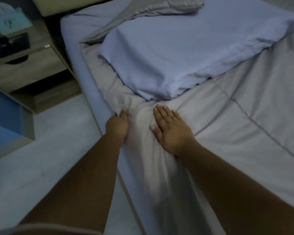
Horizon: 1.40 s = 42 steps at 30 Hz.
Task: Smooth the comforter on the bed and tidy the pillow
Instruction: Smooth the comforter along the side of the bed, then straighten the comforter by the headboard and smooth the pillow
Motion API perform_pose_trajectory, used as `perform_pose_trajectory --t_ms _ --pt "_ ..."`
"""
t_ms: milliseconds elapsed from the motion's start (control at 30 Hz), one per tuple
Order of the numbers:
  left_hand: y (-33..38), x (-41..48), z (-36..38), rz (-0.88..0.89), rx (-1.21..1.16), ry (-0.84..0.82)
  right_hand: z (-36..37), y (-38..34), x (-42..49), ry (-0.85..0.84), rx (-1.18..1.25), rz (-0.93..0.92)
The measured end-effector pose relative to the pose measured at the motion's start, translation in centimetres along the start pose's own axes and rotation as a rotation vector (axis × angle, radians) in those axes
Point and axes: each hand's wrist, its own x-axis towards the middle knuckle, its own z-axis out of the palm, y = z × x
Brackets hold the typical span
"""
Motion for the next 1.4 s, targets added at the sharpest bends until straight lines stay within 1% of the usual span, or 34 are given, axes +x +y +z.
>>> perform_pose_trajectory --t_ms 67,133,233,333,400,500,533,600,667,733,800,867,900,967,1033,1100,1167,1233,1300,1400 --pt "-1.6 0.6 -0.6 0.028 0.118 0.037 0.4 -0.3 1.1 -0.046 -0.02 -0.06" --pt "-3.2 0.5 -1.2 0.011 0.196 0.062 0.7 -0.5 1.3 -0.061 -0.038 -0.101" --pt "-3.9 0.3 -1.7 -0.01 0.211 0.086 0.8 -0.9 1.2 -0.089 -0.04 -0.111" --pt "-3.3 0.6 -1.9 -0.07 0.215 0.032 0.9 -0.9 1.4 -0.078 -0.019 -0.113" --pt "-2.6 1.7 -2.2 -0.145 0.161 0.007 1.0 -0.7 1.4 -0.065 0.007 -0.124" --pt "-1.4 3.8 -2.7 -0.241 -0.011 0.014 1.2 -0.6 1.4 -0.045 0.012 -0.144" --pt "-1.3 4.3 -2.8 -0.228 -0.008 0.016 1.3 -0.7 1.4 -0.059 0.01 -0.14" --pt "-1.2 4.5 -3.0 -0.174 0.104 0.022 1.3 -0.9 1.3 -0.071 -0.004 -0.13" --pt "-1.6 4.1 -3.1 -0.121 0.206 0.053 1.2 -1.1 1.1 -0.035 -0.008 -0.139" --pt "-1.8 3.9 -3.1 -0.093 0.242 0.081 0.9 -1.5 1.3 -0.009 0.034 -0.242" --pt "-0.9 4.5 -3.5 -0.042 0.201 0.179 -0.3 -3.0 2.2 0.016 0.103 -0.414" --pt "1.2 6.6 -4.4 0.052 0.137 0.281 -1.9 -5.2 4.4 0.088 0.151 -0.53" --pt "2.5 8.2 -4.9 0.115 0.146 0.306 -2.8 -6.2 6.1 0.135 0.164 -0.545" --pt "5.8 11.9 -5.8 0.31 0.196 0.302 -4.6 -7.7 10.6 0.26 0.166 -0.47" --pt "9.5 15.1 -6.2 0.5 0.24 0.257 -6.1 -7.9 15.6 0.374 0.157 -0.296" --pt "13.2 17.3 -6.4 0.672 0.28 0.228 -7.8 -6.9 20.1 0.426 0.125 -0.106" --pt "16.9 18.8 -6.4 0.84 0.299 0.195 -9.3 -5.1 23.4 0.394 0.079 0.053" --pt "20.4 20.3 -6.3 0.97 0.338 0.126 -10.5 -2.7 25.8 0.351 0.029 0.185" --pt "23.3 21.7 -5.7 1.055 0.419 0.044 -11.8 -0.3 27.3 0.345 0.004 0.296" --pt "26.2 22.8 -4.2 1.158 0.515 -0.052 -13.7 2.7 27.9 0.276 -0.006 0.452"
